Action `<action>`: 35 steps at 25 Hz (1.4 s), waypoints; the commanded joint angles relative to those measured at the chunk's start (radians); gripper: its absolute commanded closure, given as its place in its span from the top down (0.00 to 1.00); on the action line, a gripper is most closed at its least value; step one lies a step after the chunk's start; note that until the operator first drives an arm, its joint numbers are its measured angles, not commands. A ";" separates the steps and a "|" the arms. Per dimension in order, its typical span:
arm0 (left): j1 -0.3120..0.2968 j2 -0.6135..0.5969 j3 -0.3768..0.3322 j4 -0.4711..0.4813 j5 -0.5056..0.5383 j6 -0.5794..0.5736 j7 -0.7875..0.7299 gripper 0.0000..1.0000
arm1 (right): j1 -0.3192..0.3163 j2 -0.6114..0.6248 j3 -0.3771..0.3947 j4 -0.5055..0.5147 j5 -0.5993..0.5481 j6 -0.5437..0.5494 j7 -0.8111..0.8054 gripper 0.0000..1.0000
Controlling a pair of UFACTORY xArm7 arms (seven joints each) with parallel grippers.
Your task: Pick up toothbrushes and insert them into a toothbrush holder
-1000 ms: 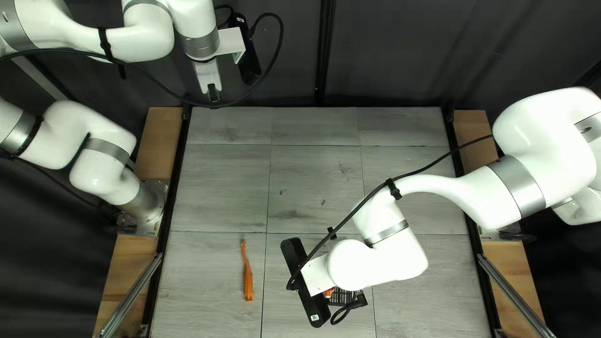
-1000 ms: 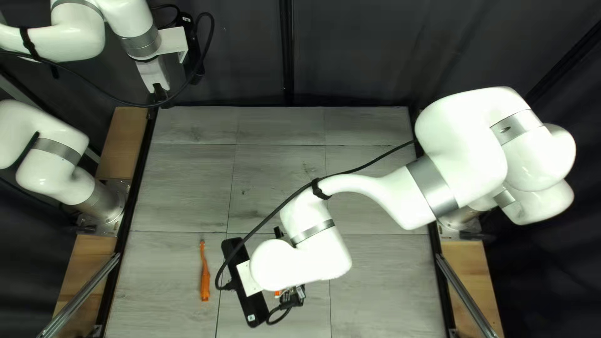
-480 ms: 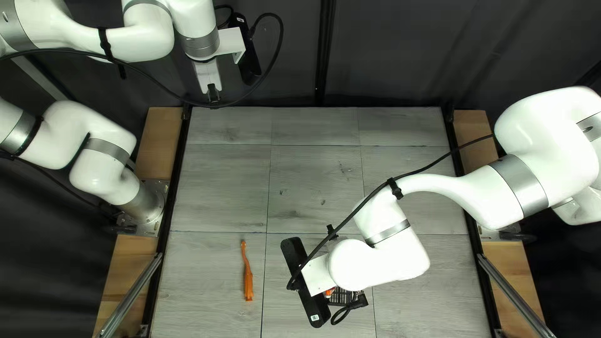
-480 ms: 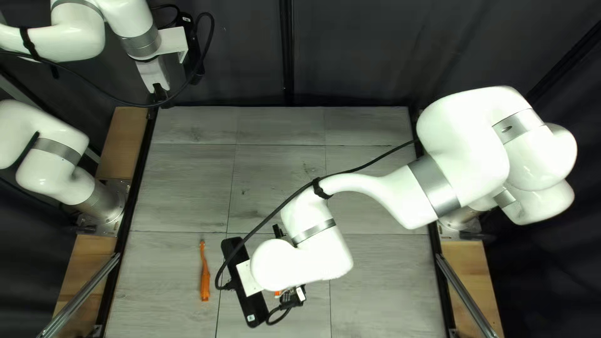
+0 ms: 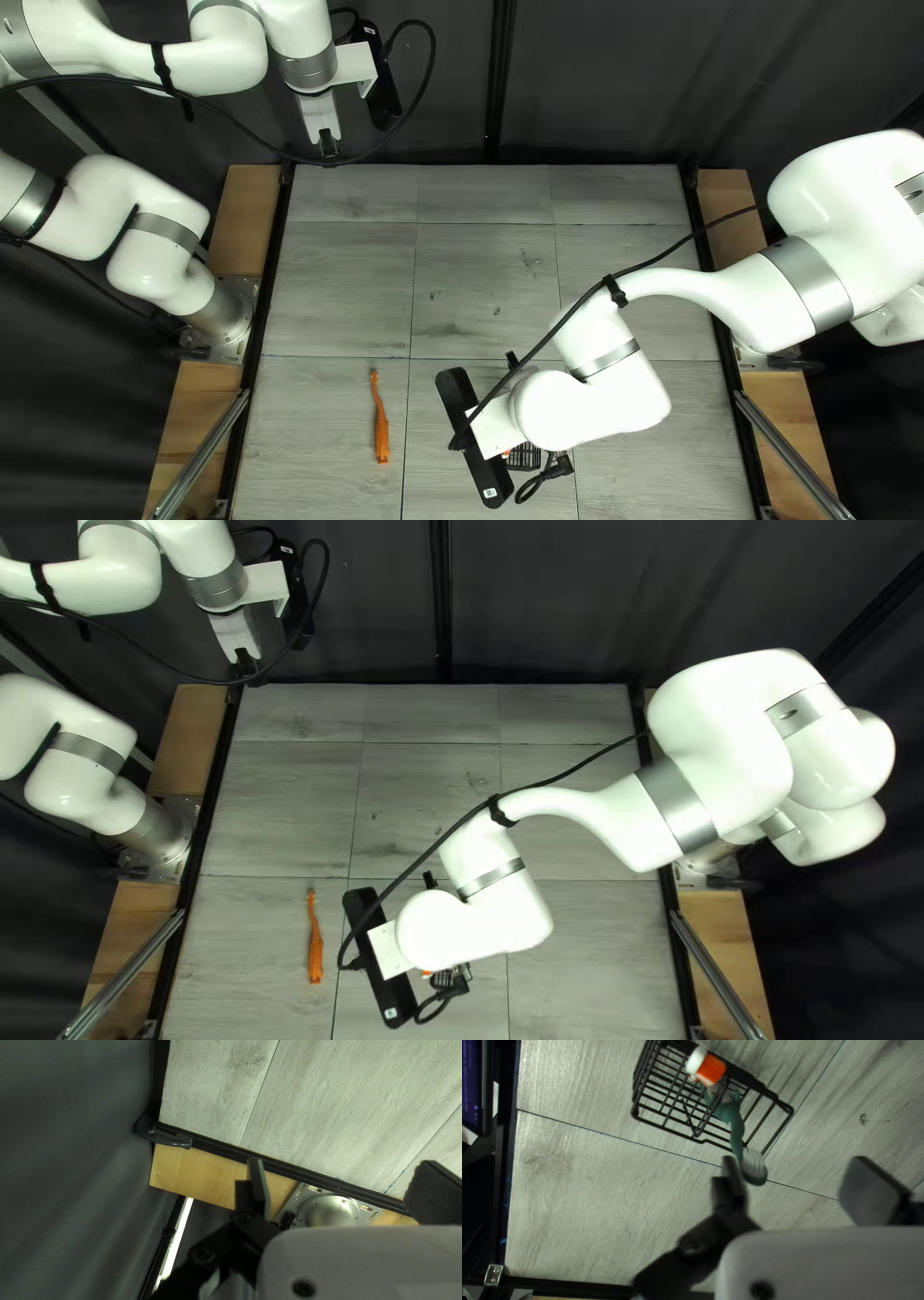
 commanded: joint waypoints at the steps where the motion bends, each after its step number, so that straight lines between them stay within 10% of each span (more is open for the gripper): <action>1: 0.000 0.000 0.000 0.000 0.000 0.000 0.000 1.00 | 0.007 -0.015 0.006 -0.017 0.000 -0.011 0.001 0.16; 28: 0.000 0.000 0.000 0.000 0.000 0.000 0.000 1.00 | -0.005 0.009 -0.003 0.021 -0.003 0.026 -0.013 0.14; 35: 0.000 0.000 0.000 0.000 0.000 0.000 0.000 1.00 | -0.009 0.027 -0.005 0.039 0.000 0.032 -0.015 0.51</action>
